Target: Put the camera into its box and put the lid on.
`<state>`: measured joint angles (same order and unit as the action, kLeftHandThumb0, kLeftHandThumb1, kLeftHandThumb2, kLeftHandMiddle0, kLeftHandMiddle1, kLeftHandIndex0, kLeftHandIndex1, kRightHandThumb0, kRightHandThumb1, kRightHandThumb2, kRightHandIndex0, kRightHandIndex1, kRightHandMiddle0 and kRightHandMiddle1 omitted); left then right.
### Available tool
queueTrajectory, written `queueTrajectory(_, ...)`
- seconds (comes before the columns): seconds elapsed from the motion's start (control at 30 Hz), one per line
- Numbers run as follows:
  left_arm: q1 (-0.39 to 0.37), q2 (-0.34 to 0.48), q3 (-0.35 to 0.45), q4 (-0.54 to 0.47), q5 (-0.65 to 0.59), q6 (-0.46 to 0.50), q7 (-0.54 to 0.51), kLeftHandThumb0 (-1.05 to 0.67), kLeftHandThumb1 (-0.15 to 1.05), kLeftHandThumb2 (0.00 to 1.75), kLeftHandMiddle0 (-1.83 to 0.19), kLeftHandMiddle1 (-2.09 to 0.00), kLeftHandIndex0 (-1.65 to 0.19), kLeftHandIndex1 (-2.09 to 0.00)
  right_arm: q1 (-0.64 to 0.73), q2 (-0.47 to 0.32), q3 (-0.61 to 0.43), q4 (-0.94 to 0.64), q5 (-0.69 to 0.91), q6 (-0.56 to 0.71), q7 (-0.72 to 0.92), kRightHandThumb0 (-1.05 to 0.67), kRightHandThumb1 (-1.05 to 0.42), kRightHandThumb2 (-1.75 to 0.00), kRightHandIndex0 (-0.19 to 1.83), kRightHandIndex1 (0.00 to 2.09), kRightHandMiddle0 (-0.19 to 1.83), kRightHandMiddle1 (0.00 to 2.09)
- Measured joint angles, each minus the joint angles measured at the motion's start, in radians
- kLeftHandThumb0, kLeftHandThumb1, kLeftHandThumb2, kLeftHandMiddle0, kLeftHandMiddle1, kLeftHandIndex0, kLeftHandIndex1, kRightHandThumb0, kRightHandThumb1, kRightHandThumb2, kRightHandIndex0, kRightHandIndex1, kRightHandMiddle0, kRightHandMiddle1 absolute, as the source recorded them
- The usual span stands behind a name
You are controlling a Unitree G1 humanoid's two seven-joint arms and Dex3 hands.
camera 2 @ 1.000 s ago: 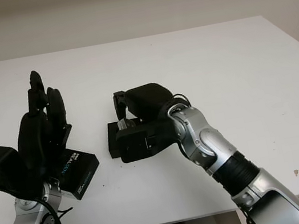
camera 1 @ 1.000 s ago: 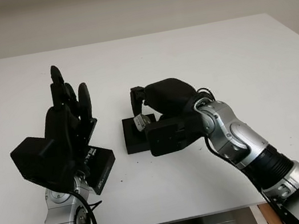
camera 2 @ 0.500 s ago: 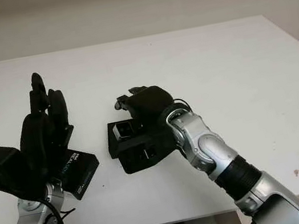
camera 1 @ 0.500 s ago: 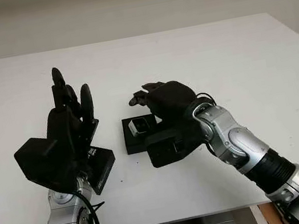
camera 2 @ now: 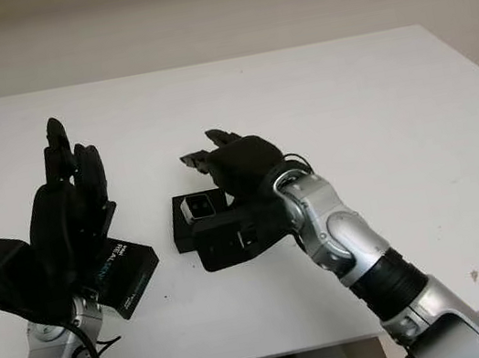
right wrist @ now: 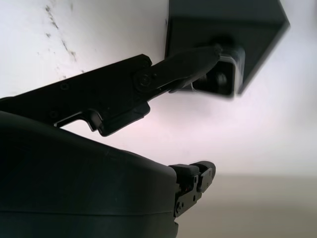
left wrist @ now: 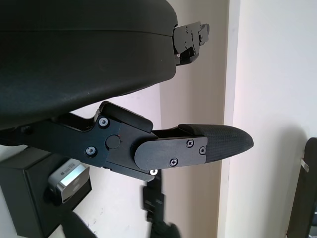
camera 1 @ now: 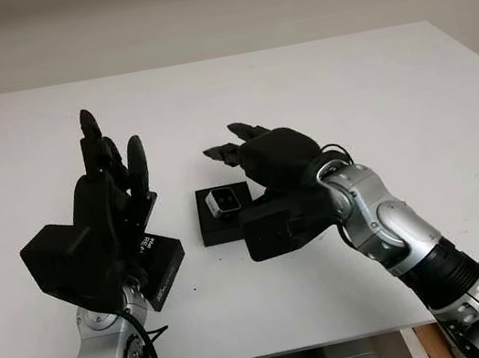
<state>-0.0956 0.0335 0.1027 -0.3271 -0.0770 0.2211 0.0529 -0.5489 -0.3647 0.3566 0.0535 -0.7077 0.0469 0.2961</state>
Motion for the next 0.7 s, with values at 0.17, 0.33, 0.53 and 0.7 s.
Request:
queueTrajectory(0.17, 0.007, -0.009, -0.001, -0.012, 0.006, 0.003, 0.009, -0.73, 1.05, 0.49, 0.19, 0.00, 0.19, 0.00, 0.076, -0.040, -0.099, 0.002, 0.141, -0.186, -0.095, -0.66, -0.89, -0.06, 0.30, 0.17, 0.37, 0.22)
queueTrajectory(0.33, 0.026, -0.006, -0.015, -0.013, 0.024, -0.001, -0.002, -0.75, 1.05, 0.52, 0.19, 0.00, 0.19, 0.00, 0.150, -0.112, -0.135, 0.023, 0.185, -0.346, -0.124, -0.70, -0.91, -0.06, 0.30, 0.15, 0.36, 0.22)
queueTrajectory(0.53, 0.033, -0.004, -0.017, -0.021, 0.029, -0.001, -0.010, -0.76, 1.05, 0.50, 0.19, 0.00, 0.19, 0.00, 0.116, -0.240, -0.146, 0.153, 0.200, -0.598, -0.106, -0.70, -0.92, -0.06, 0.30, 0.14, 0.34, 0.22)
queueTrajectory(0.7, 0.035, -0.001, -0.016, -0.039, 0.029, 0.020, -0.012, -0.75, 1.05, 0.51, 0.19, 0.00, 0.19, 0.00, -0.055, -0.331, -0.125, 0.327, 0.134, -0.851, -0.110, -0.70, -0.89, -0.04, 0.34, 0.15, 0.37, 0.25)
